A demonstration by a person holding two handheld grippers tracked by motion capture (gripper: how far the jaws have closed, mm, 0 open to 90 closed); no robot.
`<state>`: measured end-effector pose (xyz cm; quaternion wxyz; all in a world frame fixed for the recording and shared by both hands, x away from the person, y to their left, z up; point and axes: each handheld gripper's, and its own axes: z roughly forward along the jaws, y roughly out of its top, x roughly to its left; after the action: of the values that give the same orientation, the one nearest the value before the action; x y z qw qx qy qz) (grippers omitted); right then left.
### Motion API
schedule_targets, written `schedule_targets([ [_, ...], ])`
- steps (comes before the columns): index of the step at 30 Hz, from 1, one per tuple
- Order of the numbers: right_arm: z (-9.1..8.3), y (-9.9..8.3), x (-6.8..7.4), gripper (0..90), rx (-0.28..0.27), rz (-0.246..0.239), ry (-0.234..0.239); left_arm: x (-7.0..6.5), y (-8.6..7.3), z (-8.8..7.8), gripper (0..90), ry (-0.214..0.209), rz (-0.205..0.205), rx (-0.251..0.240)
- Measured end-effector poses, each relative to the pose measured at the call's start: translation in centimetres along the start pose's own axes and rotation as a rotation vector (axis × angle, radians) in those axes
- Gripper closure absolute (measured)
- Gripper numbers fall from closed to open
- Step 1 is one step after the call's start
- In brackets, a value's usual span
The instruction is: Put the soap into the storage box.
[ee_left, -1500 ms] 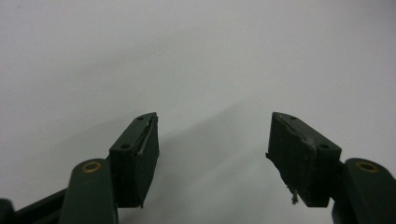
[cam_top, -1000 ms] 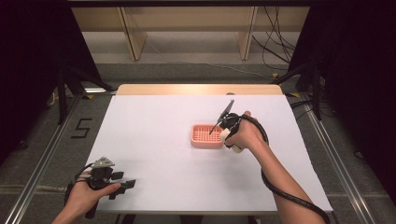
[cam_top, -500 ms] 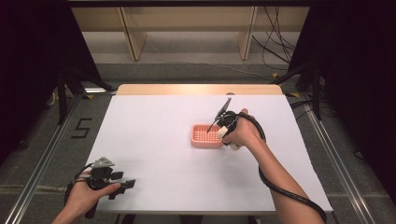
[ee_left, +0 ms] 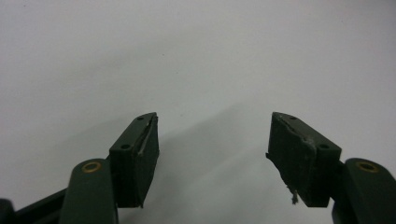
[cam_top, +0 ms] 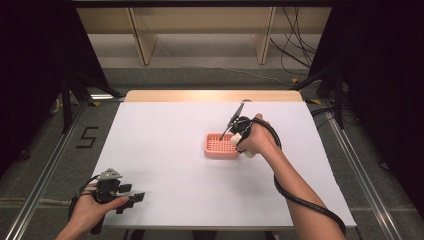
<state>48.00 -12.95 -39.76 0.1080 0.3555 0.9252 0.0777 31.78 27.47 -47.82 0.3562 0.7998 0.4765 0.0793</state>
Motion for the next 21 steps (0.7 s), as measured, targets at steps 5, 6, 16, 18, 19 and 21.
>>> schedule_targets([
  [5, 0.1, 0.3, 0.0, 50.4, 0.001, -0.003, 0.001, 0.0, 0.0, 0.0, 33.3, 0.008, 0.0, -0.003],
  [6, 0.1, 0.4, 0.0, 50.4, -0.007, -0.011, -0.003, 0.0, 0.0, 0.0, 33.3, 0.007, -0.01, -0.004],
  [16, 0.1, 1.2, 0.0, 50.4, -0.011, -0.036, -0.013, 0.0, -0.1, -0.2, 33.3, 0.015, 0.003, 0.004],
  [18, 0.1, 1.4, -0.1, 50.4, -0.014, -0.047, -0.013, 0.0, -0.1, -0.3, 33.3, 0.018, 0.002, 0.005],
  [19, 0.1, 1.4, 0.0, 50.4, -0.015, -0.041, -0.015, 0.0, -0.1, -0.3, 33.3, 0.016, 0.005, 0.005],
  [21, 0.1, 1.6, 0.0, 50.4, -0.01, -0.046, -0.014, 0.0, -0.2, -0.1, 33.3, 0.013, -0.009, -0.01],
])
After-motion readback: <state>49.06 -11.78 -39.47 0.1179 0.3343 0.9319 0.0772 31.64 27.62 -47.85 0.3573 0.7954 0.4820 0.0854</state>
